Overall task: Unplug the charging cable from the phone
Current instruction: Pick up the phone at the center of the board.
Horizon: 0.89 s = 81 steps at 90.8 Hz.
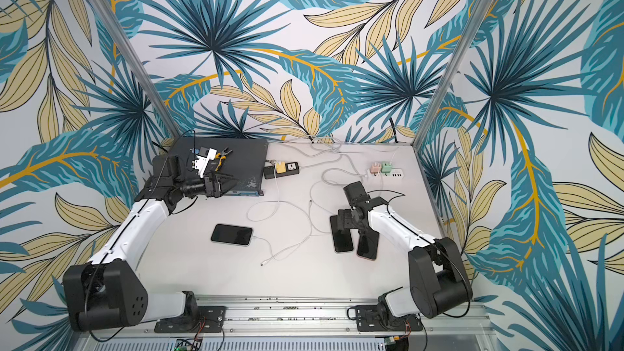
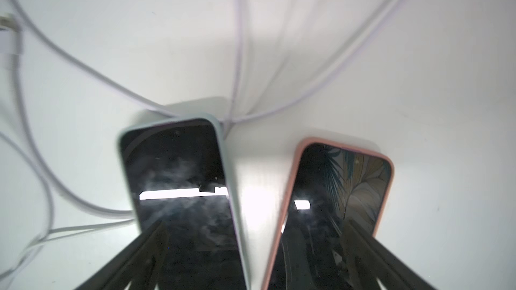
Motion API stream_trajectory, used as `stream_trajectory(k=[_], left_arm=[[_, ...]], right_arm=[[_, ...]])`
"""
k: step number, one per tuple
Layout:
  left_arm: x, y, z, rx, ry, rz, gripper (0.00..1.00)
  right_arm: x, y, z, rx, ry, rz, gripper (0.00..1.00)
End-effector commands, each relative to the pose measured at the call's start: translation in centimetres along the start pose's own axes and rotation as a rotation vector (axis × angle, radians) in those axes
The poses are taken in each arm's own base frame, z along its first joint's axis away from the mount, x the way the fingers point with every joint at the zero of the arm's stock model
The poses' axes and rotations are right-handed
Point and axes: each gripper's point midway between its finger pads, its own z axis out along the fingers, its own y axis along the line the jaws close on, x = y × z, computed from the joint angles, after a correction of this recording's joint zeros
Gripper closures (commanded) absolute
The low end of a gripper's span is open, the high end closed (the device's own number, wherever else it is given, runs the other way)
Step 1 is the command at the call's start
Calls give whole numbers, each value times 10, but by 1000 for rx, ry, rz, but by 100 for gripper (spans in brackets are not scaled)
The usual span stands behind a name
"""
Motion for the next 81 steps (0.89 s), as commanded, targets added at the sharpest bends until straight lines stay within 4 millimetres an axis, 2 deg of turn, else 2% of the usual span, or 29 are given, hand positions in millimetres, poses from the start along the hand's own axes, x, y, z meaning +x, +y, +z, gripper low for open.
stream_trajectory(k=[1, 19, 36, 47, 50, 62, 81], left_arm=[[-3, 2, -4, -8, -8, 21, 0], [-3, 3, -6, -17, -12, 26, 0], [-3, 4, -9, -25, -16, 29, 0], [-3, 4, -10, -29, -18, 31, 0], [-4, 4, -11, -31, -19, 31, 0], [-4, 4, -13, -36, -23, 34, 0], [-6, 6, -15, -47, -29, 35, 0]], right_arm=[[-20, 32, -3, -59, -52, -94, 0], [-46, 97, -14, -214, -127, -191, 0], [-55, 157, -16, -326, -147, -318, 0], [-62, 188, -19, -357, -179, -413, 0], [-57, 207, -24, -387, -190, -466, 0], [-54, 241, -33, -462, -221, -555, 0], [-35, 293, -39, -534, -254, -758, 0]])
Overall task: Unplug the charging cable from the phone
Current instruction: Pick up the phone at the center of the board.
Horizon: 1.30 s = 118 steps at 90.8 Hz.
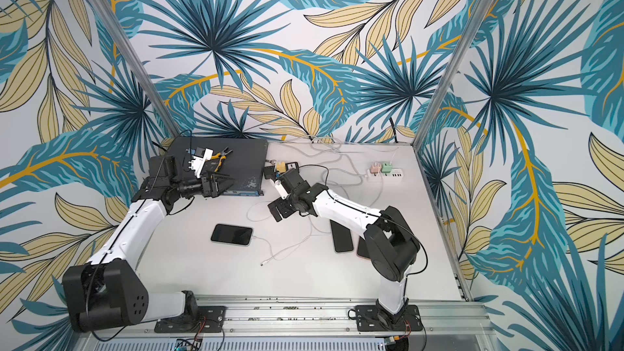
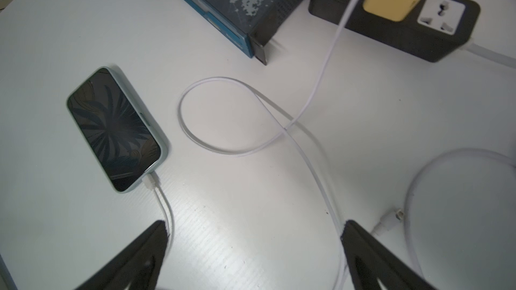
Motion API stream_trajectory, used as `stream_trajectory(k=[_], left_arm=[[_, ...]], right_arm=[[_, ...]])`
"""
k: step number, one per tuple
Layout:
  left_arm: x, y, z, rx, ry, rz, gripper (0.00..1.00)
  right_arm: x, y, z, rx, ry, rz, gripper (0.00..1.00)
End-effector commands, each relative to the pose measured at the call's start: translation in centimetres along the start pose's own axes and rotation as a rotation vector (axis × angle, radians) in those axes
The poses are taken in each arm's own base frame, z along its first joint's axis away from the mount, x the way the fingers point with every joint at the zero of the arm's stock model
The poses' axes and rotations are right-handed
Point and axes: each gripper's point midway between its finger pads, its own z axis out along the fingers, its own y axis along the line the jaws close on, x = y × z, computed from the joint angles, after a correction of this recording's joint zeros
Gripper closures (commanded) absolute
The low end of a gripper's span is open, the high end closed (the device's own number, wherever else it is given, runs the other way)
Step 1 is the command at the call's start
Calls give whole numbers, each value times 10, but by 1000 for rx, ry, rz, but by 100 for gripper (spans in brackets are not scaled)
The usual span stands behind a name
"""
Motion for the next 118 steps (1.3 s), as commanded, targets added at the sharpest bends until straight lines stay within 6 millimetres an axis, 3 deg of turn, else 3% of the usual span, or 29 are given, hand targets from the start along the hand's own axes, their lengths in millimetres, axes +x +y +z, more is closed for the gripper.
stream_trajectory(k=[1, 29, 50, 92, 118], left_arm=[[-4, -3, -6, -13, -16, 32, 0], [-8, 1, -15, -41, -35, 34, 0], [-18, 12, -35, -93, -84, 24, 0], [-37, 35, -89, -188, -217, -31, 0], [-41, 39, -98, -202, -249, -22, 0]], right_arm=[[-7, 26, 11, -57, -12, -142, 0], [-14, 78, 30, -141, -49, -382, 0], [-17, 106, 40, -229, -89, -483, 0], [-17, 141, 79, -334, -55, -525, 0], [-6, 154, 104, -335, -3, -562, 0]])
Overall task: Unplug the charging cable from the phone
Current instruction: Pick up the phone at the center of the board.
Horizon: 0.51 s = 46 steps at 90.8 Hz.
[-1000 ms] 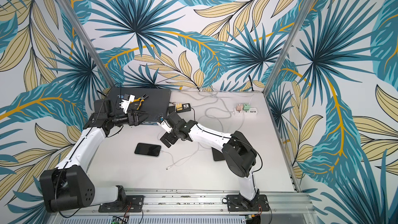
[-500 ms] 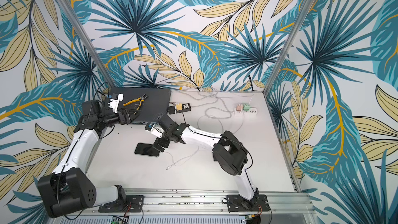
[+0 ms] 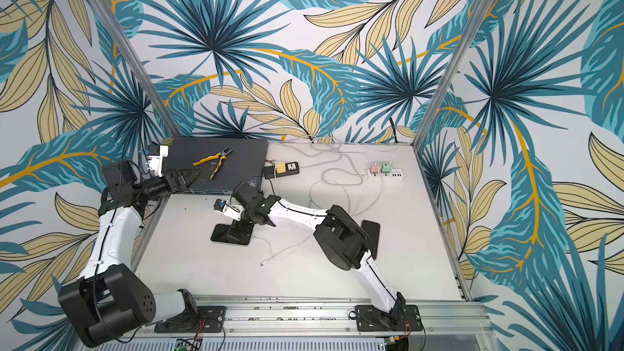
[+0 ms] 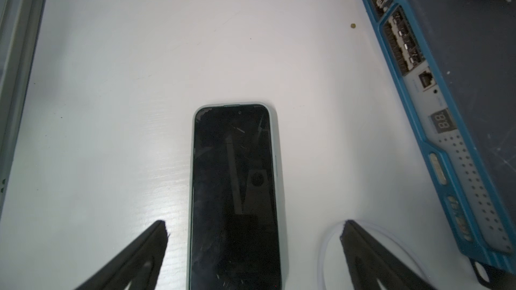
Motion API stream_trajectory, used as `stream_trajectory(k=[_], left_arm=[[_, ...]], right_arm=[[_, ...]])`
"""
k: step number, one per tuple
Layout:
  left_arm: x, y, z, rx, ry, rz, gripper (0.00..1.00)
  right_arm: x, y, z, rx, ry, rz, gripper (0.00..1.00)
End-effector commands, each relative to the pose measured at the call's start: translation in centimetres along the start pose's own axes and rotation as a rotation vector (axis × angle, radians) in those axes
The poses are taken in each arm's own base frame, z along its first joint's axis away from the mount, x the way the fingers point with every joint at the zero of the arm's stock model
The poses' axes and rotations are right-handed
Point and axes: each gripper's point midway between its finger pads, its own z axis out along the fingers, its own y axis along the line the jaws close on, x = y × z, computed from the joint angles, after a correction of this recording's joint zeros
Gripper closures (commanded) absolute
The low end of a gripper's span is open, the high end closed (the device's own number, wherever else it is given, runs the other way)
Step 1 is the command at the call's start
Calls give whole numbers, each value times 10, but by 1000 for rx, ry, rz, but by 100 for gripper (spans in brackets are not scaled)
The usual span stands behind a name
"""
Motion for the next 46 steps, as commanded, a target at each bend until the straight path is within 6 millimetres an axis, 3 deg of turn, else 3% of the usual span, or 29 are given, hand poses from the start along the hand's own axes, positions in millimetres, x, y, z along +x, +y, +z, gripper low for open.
stream_trajectory(k=[1, 46], left_arm=[[-5, -8, -5, 12, -24, 29, 0], [-5, -8, -5, 17, -24, 33, 0]], right_arm=[[12, 10, 13, -32, 53, -17, 0], [36, 10, 38, -21, 138, -28, 0]])
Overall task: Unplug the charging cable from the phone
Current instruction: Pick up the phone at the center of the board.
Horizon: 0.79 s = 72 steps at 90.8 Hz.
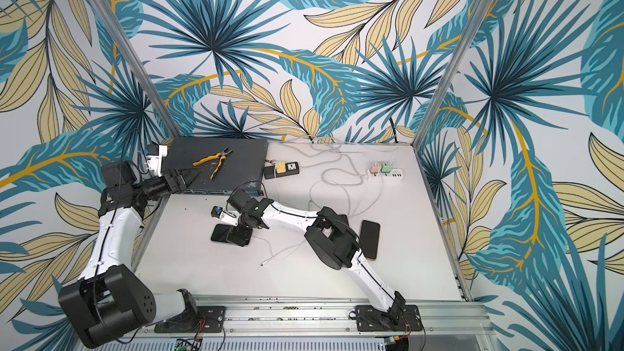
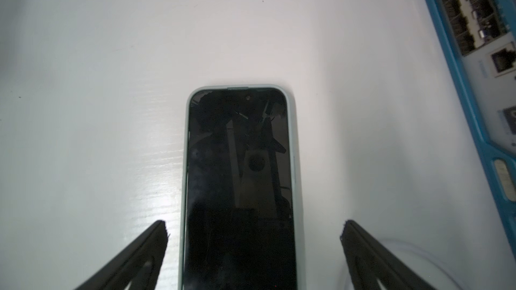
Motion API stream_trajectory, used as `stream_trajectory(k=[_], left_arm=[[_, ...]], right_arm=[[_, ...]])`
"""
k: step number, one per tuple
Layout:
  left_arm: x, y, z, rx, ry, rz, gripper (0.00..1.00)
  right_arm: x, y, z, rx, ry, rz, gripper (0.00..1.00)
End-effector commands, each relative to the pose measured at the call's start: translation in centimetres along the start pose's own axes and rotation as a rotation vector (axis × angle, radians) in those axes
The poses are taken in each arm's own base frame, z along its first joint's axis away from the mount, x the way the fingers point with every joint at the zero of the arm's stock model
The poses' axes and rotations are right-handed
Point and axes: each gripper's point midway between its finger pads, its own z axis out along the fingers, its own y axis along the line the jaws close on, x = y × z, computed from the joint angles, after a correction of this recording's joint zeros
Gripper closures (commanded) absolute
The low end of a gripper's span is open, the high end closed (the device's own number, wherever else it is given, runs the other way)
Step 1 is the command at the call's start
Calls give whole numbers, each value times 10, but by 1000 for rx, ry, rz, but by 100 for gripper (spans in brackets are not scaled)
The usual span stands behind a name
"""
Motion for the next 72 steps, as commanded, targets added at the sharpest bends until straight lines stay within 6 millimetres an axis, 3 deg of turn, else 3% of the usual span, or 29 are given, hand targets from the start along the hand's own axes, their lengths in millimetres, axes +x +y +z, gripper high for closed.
stream_trajectory(k=[1, 53, 72], left_arm=[[-2, -7, -4, 15, -14, 29, 0], [-3, -6, -4, 16, -14, 27, 0], [-3, -5, -4, 18, -15, 26, 0]], right_arm=[[16, 5, 14, -13, 52, -8, 0], [36, 11, 29, -42, 110, -7, 1], [40, 12, 33, -27, 138, -30, 11]])
